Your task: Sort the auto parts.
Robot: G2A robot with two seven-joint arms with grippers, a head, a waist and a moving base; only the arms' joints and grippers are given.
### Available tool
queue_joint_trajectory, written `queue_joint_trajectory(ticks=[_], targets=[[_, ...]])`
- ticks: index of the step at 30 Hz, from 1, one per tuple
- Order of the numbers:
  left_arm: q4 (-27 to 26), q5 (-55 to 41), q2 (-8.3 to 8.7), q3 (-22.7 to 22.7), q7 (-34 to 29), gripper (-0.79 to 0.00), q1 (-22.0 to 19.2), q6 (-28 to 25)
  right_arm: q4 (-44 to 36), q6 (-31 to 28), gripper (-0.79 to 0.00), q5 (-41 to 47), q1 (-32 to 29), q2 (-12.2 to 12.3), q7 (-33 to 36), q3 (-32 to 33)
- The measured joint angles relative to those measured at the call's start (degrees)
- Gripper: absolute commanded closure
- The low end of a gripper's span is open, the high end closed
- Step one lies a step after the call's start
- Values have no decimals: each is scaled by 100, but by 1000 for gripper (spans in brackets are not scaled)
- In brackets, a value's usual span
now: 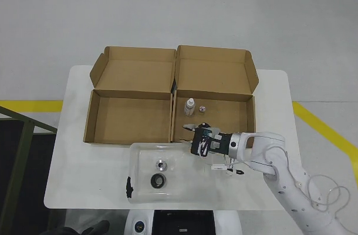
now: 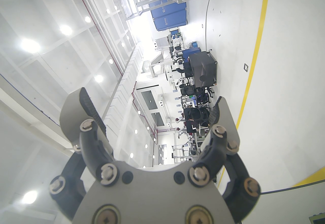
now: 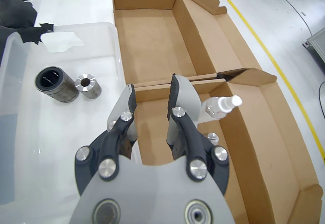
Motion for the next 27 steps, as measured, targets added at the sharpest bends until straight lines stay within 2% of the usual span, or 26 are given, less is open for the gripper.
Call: queue_joint_trajectory(ticks=[16, 27], targets=[[0, 0, 0, 0, 0, -785, 0, 0, 17, 15, -252, -525, 86, -180, 158, -1242], [0, 0, 0, 0, 0, -785, 0, 0, 350, 144, -243, -802, 142, -237, 239, -1479]])
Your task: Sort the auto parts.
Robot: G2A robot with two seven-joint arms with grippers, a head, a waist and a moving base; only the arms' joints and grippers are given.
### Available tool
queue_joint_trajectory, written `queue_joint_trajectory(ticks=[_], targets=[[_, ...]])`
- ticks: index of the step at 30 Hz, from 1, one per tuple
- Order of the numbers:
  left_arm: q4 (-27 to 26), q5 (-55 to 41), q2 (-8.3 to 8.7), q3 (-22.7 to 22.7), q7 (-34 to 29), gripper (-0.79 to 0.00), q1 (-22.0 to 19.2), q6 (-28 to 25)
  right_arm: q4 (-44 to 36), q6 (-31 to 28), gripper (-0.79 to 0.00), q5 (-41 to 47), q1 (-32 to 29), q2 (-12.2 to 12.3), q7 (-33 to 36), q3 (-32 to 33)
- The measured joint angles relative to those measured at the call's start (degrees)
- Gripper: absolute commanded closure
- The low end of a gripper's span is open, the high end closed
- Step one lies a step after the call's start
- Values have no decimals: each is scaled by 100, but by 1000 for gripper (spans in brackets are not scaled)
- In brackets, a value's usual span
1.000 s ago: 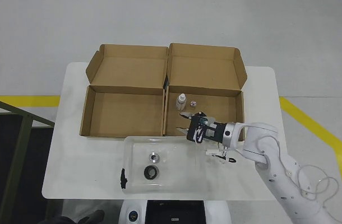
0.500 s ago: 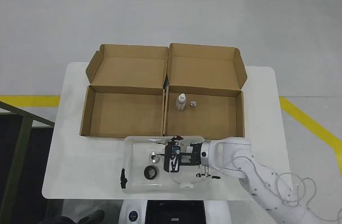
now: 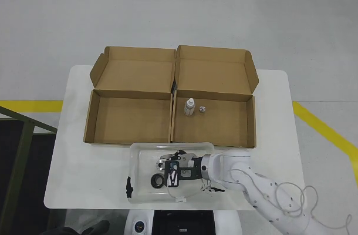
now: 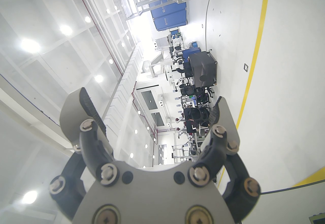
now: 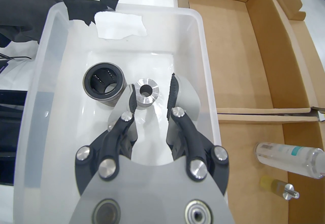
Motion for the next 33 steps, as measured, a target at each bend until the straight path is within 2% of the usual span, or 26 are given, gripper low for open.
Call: queue_joint_trajectory(ticks=[15, 33], targets=[[0, 0, 0, 0, 0, -785, 0, 0, 394, 53, -277, -55, 78, -75, 87, -196], [0, 0, 0, 0, 0, -785, 0, 0, 934, 196, -326, 69, 478, -305, 132, -612]])
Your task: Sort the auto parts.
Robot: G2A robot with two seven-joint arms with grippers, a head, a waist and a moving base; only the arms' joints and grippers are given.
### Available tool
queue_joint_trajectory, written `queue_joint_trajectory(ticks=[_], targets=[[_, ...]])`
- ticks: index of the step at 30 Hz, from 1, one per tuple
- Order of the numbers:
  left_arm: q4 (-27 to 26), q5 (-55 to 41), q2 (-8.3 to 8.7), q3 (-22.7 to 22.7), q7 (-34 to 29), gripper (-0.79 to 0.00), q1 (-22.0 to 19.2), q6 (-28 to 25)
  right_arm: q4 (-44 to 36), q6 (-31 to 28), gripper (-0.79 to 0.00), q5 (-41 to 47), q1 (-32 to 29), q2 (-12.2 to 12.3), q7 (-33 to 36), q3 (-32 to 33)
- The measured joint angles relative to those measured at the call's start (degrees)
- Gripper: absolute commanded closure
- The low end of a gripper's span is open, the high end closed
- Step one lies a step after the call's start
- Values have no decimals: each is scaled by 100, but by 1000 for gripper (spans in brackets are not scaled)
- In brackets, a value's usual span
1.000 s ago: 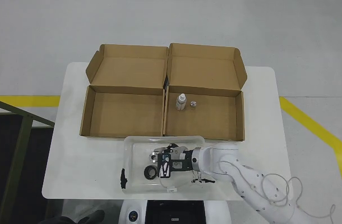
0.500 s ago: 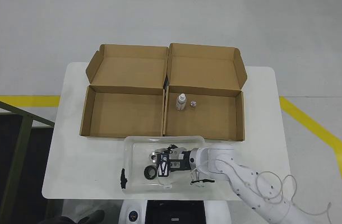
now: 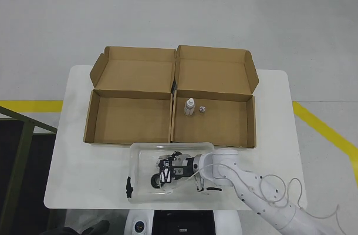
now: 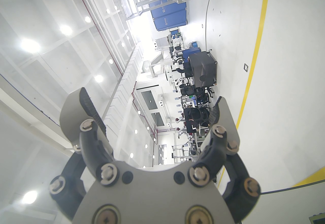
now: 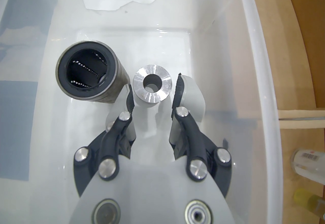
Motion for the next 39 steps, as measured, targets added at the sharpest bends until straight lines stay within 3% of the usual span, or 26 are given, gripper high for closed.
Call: queue_joint_trajectory(ticks=[16, 19, 23, 27, 39], targets=[[0, 0, 0, 0, 0, -785, 0, 0, 442, 33, -314, 102, 370, -227, 28, -303], [0, 0, 0, 0, 0, -785, 0, 0, 497, 17, -240, 107, 392, -255, 14, -340], [0, 0, 0, 0, 0, -785, 0, 0, 549, -7, -77, 126, 417, -284, -9, -360], [0, 0, 0, 0, 0, -785, 0, 0, 550, -19, 0, 149, 427, -298, -43, -336], [0, 0, 0, 0, 0, -785, 0, 0, 62, -218, 0, 463, 224, -240, -453, -29]])
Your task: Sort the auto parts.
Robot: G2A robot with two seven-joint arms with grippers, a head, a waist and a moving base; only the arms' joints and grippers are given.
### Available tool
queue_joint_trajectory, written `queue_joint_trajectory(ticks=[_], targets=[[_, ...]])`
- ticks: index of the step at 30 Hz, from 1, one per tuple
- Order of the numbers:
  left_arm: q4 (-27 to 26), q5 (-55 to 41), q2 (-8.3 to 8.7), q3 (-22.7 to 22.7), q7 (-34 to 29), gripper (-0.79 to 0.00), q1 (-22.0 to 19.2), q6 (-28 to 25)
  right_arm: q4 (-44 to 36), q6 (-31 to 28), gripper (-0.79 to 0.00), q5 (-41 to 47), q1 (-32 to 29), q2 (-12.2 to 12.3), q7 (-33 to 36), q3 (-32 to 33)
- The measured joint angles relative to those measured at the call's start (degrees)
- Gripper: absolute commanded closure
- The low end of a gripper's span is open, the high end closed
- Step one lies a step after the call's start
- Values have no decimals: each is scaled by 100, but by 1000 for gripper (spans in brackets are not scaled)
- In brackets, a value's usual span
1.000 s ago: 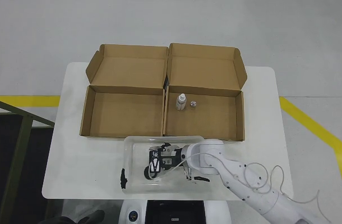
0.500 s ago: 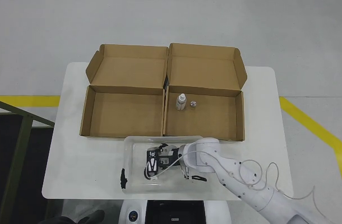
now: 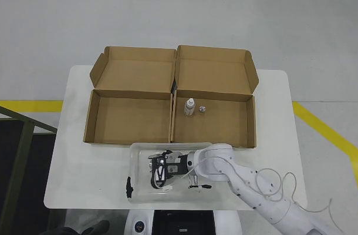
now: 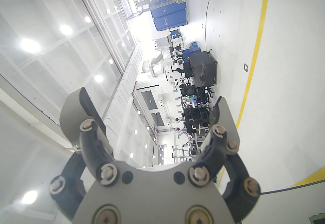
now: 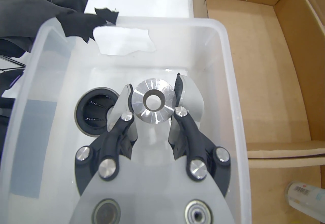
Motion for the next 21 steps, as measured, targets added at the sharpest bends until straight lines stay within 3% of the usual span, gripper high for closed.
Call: queue_joint_trajectory(ticks=[21], targets=[[0, 0, 0, 0, 0, -785, 0, 0, -895, -60, 0, 432, -385, 153, -789, 810]])
